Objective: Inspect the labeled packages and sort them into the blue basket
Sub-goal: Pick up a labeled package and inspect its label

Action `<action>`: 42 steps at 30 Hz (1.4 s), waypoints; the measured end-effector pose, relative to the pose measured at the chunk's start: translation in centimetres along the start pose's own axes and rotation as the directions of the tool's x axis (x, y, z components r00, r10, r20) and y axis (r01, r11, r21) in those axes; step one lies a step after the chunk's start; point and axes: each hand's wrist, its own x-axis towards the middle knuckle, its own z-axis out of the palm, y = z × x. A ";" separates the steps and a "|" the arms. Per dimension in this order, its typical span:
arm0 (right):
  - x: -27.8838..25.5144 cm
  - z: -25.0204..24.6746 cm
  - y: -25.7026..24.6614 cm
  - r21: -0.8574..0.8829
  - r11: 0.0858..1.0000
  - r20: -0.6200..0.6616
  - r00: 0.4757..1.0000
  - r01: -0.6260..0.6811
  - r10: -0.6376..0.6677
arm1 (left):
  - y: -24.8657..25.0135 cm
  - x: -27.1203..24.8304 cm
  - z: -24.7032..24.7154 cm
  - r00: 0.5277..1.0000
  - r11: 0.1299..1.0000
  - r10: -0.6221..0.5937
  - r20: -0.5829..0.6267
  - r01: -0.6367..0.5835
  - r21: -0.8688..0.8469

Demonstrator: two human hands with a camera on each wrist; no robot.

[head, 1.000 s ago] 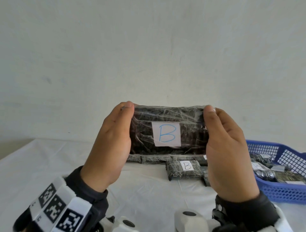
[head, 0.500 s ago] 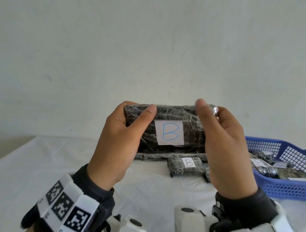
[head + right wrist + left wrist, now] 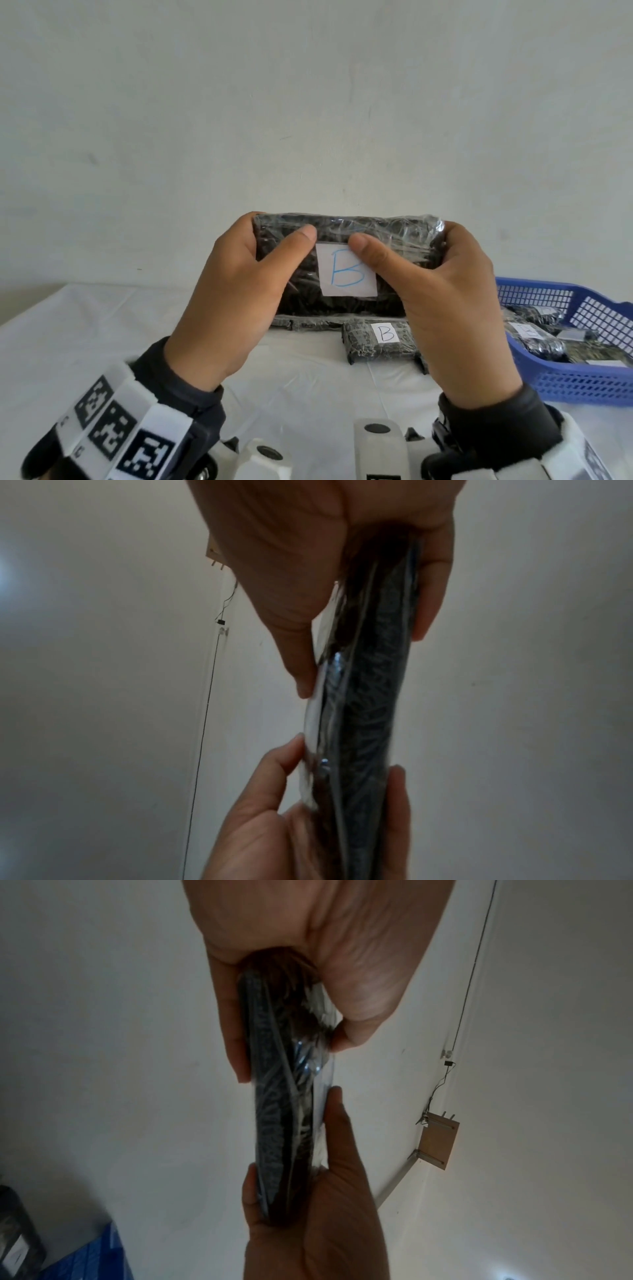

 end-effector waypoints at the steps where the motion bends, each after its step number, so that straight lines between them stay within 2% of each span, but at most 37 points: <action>1: 0.1 -0.1 0.1 0.002 1.000 0.024 0.999 -0.021 0.021 | -0.2 0.1 -0.1 1.000 1.000 -0.017 0.008 0.017 -0.014; 4: 0.3 -0.7 -0.2 0.068 0.996 0.067 0.996 -0.066 0.061 | -0.3 0.3 -0.6 0.998 0.996 -0.045 0.038 0.047 -0.076; 8: 0.8 -1.6 -0.2 0.258 0.954 0.052 0.988 -0.154 0.145 | -0.5 0.6 -0.6 0.998 0.993 0.004 0.067 0.004 -0.121; 13: 0.9 -1.2 0.3 0.326 0.942 0.014 0.996 -0.083 0.083 | -1.0 0.4 0.2 0.991 0.990 0.124 -0.049 -0.126 -0.060; 16: 0.6 -0.9 0.0 0.312 0.950 -0.011 1.000 -0.013 0.017 | -1.1 0.2 0.3 0.991 0.991 0.117 -0.060 -0.120 -0.056; 18: 0.4 -0.8 -0.2 0.283 0.958 -0.055 0.998 0.042 -0.027 | -0.9 0.2 0.2 0.997 0.991 0.070 -0.039 -0.074 -0.110; 22: 0.1 -0.5 0.2 0.023 0.986 -0.099 0.982 0.163 -0.160 | -1.0 0.2 0.1 0.998 0.994 0.064 0.000 -0.063 -0.085; 26: 0.0 0.2 0.3 -0.118 0.969 -0.124 0.964 0.219 -0.234 | -0.8 0.0 0.4 0.999 0.994 0.041 0.028 -0.038 -0.104; 30: -0.2 0.5 0.2 -0.279 0.948 -0.120 0.975 0.150 -0.189 | -1.0 0.0 0.5 0.997 0.996 0.065 0.047 -0.062 -0.061; 34: -0.3 0.8 0.0 -0.241 0.961 -0.135 0.976 0.134 -0.170 | -0.7 0.0 0.3 0.996 0.993 0.051 0.069 -0.044 -0.108; 39: -0.4 0.8 0.4 -0.285 0.944 -0.078 0.977 0.167 -0.196 | -0.3 -0.1 0.3 0.996 0.991 0.071 0.052 -0.065 -0.113; 42: 0.0 0.5 0.6 -0.211 0.958 -0.055 0.976 0.193 -0.209 | -0.3 0.1 0.2 0.994 0.988 0.095 0.052 -0.088 -0.130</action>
